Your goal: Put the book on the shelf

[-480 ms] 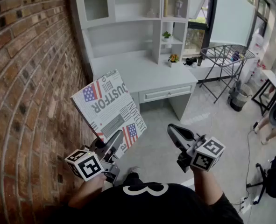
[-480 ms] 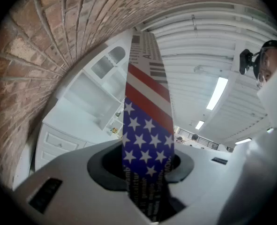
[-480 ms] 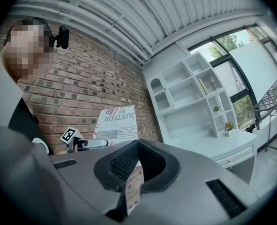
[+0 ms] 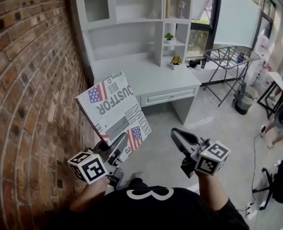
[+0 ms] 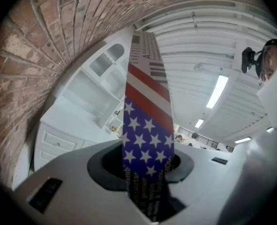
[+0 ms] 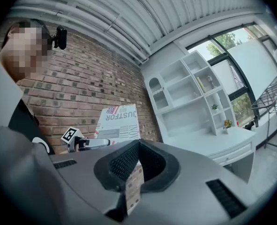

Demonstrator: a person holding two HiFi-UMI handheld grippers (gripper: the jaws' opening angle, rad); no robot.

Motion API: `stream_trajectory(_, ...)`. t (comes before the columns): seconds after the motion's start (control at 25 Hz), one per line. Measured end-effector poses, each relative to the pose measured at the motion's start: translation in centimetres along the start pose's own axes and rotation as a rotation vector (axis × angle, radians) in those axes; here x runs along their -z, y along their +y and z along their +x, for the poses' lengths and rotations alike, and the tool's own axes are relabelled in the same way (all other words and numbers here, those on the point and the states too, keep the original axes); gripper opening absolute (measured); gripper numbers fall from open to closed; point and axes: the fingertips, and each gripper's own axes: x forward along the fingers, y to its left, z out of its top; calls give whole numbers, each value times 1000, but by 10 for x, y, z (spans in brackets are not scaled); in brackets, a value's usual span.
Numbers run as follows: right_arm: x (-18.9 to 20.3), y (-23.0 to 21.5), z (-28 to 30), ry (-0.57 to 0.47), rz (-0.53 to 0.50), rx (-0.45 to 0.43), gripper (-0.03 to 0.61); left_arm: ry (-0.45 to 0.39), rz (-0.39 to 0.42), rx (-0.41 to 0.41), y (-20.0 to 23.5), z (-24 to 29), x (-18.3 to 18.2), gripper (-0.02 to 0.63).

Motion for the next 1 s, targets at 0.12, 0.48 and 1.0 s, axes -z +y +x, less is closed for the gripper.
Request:
stream_trajectory(0.12, 1, -12, -5, 10, 38, 14, 5, 0, 9, 9, -9, 9, -1, 152)
stream_trajectory(0.48, 1, -26, 0, 21, 78, 4, -5, 6, 1, 7, -5, 22, -5, 152)
stream_trajectory(1.0, -8, -66, 34, 58, -19, -43, -5, 3, 21, 42, 19, 80, -25, 152)
